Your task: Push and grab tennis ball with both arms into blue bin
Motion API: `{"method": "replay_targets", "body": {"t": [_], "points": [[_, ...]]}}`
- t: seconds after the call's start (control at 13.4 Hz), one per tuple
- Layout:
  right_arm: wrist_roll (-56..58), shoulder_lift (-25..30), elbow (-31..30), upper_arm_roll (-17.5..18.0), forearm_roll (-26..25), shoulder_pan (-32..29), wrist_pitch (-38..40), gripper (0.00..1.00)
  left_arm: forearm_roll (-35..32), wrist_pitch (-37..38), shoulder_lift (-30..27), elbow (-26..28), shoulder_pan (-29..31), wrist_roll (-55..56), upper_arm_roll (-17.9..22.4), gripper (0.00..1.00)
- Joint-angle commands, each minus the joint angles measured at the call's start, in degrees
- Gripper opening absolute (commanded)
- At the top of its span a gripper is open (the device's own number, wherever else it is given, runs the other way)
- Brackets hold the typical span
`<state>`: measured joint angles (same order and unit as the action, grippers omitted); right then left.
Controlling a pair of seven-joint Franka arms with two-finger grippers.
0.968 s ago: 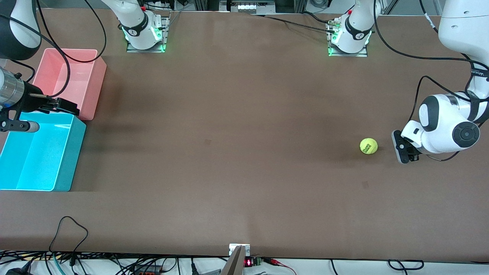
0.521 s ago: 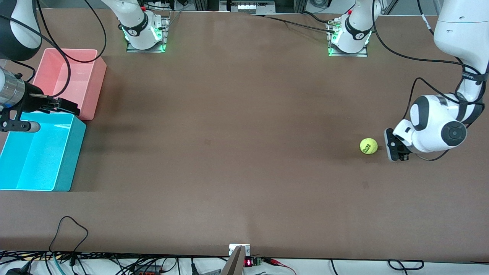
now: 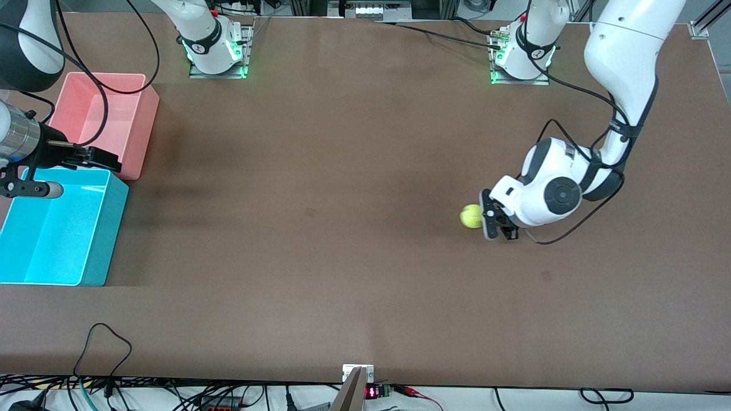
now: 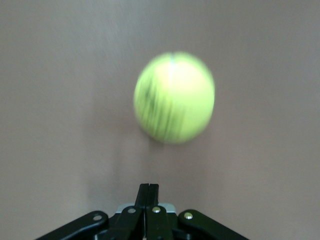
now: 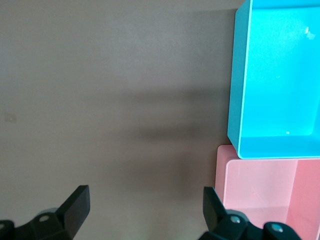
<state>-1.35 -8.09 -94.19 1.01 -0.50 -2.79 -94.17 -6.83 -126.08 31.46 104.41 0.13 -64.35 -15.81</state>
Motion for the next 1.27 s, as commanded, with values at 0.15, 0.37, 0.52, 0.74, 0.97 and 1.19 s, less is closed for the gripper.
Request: {"method": "replay_targets", "body": {"t": [0.15,0.37,0.52,0.74,0.97,1.19], "points": [[0.64,-0.26,0.67,0.31,-0.73,0.50,1.10,1.00,-0.65,11.81,0.79,-12.11,6.45,-4.12,0.96,0.00],[0.82,-1.05,0.41,0.31,-0.73,1.37,2.14,1.00,-0.38,14.01,0.71,-16.33,8.21,-4.03,0.87,0.00],[0.47,-2.62,0.23,0.31,-0.38,2.43,3.90,1.00,-0.21,14.46,0.62,-19.40,8.56,-2.89,0.87,0.00],[1.43,-5.96,-0.12,0.40,0.42,3.92,1.99,1.00,-0.12,14.46,0.35,-23.19,8.57,1.41,0.70,0.00],[1.52,-7.11,-4.49,0.40,0.68,6.38,-4.85,1.00,-0.12,14.55,-1.31,-23.46,7.95,8.78,0.17,0.00],[1.44,-6.41,-14.24,0.40,0.77,7.79,-17.14,1.00,0.06,14.72,-4.55,-22.41,6.47,20.61,1.04,0.00]]}}
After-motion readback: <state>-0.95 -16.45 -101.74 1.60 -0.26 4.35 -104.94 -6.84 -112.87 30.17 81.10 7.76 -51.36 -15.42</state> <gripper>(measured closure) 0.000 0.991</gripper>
